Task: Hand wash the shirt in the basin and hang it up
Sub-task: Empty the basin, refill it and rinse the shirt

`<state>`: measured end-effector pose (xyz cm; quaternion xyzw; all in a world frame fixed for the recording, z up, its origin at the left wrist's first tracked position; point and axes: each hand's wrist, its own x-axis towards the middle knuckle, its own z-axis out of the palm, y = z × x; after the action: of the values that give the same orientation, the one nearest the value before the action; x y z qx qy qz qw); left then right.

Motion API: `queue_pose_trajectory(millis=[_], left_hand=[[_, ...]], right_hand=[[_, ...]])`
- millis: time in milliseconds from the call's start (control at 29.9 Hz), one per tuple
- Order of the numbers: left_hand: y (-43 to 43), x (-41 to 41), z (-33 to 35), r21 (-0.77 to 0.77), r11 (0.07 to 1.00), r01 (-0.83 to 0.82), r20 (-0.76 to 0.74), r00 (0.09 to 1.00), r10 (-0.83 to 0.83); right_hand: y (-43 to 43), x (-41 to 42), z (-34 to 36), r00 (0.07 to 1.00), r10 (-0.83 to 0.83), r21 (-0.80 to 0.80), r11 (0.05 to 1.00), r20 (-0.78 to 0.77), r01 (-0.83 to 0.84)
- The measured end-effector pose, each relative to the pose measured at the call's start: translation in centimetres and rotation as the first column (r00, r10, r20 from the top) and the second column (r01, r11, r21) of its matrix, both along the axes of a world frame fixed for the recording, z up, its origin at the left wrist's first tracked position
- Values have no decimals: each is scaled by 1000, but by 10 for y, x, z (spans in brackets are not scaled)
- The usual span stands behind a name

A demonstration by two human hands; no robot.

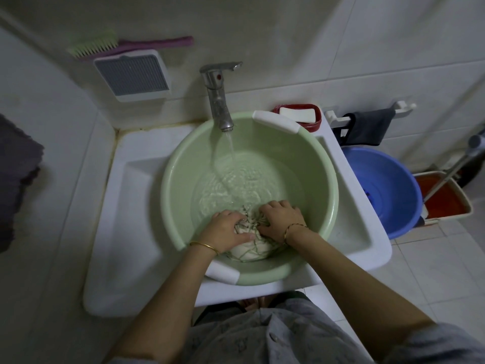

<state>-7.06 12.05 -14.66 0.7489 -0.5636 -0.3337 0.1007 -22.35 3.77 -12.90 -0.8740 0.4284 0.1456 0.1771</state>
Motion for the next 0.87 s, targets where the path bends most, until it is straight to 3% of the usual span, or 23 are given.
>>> queue_pose_trajectory(millis=[869], left_hand=[[-1,1,-3,-3,1000,9,9,1000,-9]], right_hand=[[1,0,1,1000,-16,-3,1000,8,16]])
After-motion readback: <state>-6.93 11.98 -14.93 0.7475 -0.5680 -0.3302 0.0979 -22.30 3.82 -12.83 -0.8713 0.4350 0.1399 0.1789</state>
